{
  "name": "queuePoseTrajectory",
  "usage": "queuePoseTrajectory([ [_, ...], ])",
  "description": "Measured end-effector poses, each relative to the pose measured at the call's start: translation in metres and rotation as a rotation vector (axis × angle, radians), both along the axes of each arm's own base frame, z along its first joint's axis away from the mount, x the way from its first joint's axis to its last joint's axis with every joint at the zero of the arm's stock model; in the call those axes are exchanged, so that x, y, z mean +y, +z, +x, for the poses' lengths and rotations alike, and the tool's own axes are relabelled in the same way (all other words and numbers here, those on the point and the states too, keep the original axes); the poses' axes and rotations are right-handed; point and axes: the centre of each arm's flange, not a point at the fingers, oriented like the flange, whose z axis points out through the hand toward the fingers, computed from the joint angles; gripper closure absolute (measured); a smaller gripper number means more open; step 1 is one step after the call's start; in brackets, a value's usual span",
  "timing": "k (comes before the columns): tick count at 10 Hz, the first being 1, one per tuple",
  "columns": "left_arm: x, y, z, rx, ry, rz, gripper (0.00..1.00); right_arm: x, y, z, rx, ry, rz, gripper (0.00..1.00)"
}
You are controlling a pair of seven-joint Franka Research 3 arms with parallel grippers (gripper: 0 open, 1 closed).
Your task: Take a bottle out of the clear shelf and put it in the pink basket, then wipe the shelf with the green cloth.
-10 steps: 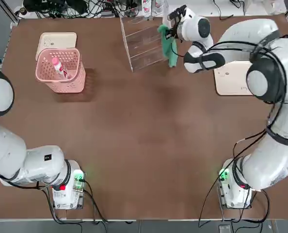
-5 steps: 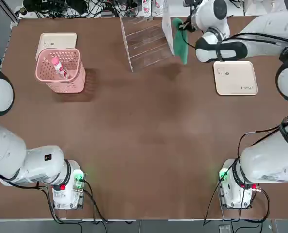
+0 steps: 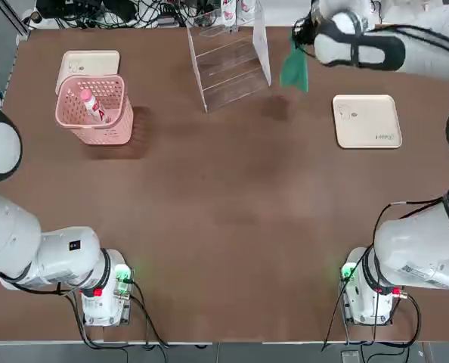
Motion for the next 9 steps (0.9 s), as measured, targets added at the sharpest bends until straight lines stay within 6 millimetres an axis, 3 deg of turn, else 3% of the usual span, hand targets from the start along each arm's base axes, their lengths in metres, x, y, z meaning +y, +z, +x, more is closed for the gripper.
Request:
queuePoseTrajectory([
  [2,0.0,0.0,0.0,0.0,0.0,0.0,0.0,-0.05,0.058,0.01,0.087,0.061,0.02,0.98],
  [4,0.0,0.0,0.0,0.0,0.0,0.0,0.0,-0.105,0.073,0.012,0.118,0.098,0.042,0.98],
  [7,0.0,0.0,0.0,0.0,0.0,0.0,0.0,-0.214,0.049,0.007,0.172,0.166,0.186,0.98],
  [9,0.0,0.0,0.0,0.0,0.0,0.0,0.0,-0.27,0.013,-0.012,0.184,0.202,0.297,0.98],
])
